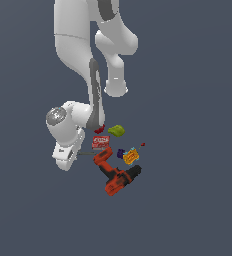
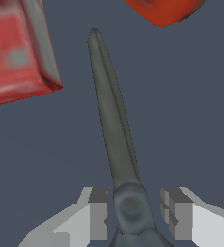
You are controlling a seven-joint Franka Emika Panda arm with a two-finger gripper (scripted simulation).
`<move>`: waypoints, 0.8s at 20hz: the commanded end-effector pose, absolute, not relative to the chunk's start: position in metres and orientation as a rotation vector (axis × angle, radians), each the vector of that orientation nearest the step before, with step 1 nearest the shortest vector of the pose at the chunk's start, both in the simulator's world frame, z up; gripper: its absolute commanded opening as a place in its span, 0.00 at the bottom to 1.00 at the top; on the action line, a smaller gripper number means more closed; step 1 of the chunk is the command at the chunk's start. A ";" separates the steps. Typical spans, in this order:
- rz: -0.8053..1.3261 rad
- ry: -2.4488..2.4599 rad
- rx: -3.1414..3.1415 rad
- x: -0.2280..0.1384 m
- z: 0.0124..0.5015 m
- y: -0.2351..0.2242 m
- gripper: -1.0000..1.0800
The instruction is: Pick up a designated object from a clutter of objects.
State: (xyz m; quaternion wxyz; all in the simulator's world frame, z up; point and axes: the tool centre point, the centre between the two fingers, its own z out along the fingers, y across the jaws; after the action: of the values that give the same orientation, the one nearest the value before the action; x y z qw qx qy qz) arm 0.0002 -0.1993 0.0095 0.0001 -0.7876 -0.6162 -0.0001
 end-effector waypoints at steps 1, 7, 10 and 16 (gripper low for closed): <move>0.000 -1.935 -2.475 0.000 0.008 -0.200 0.00; -0.001 -1.936 -2.474 0.001 0.014 -0.199 0.00; -0.001 -1.936 -2.474 0.003 0.024 -0.198 0.00; -0.001 -1.936 -2.474 0.009 0.061 -0.196 0.00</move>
State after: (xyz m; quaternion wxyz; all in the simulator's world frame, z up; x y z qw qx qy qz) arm 0.0065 -0.1967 0.0496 0.0010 -0.7875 -0.6163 0.0002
